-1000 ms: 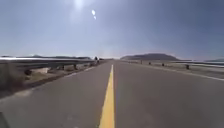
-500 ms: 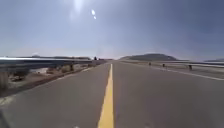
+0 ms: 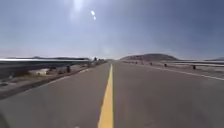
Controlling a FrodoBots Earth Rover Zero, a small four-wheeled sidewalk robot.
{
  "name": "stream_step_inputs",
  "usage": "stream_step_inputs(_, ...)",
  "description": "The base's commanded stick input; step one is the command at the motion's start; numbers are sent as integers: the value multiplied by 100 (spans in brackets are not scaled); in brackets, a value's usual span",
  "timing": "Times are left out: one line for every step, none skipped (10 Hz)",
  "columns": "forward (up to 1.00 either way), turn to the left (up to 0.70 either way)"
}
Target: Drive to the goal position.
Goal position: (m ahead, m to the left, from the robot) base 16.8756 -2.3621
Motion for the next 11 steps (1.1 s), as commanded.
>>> stream_step_inputs(85,0)
stream_step_inputs(85,0)
stream_step_inputs(85,0)
stream_step_inputs(85,0)
stream_step_inputs(85,0)
stream_step_inputs(85,0)
stream_step_inputs(85,0)
stream_step_inputs(85,0)
stream_step_inputs(85,0)
stream_step_inputs(85,0)
stream_step_inputs(85,0)
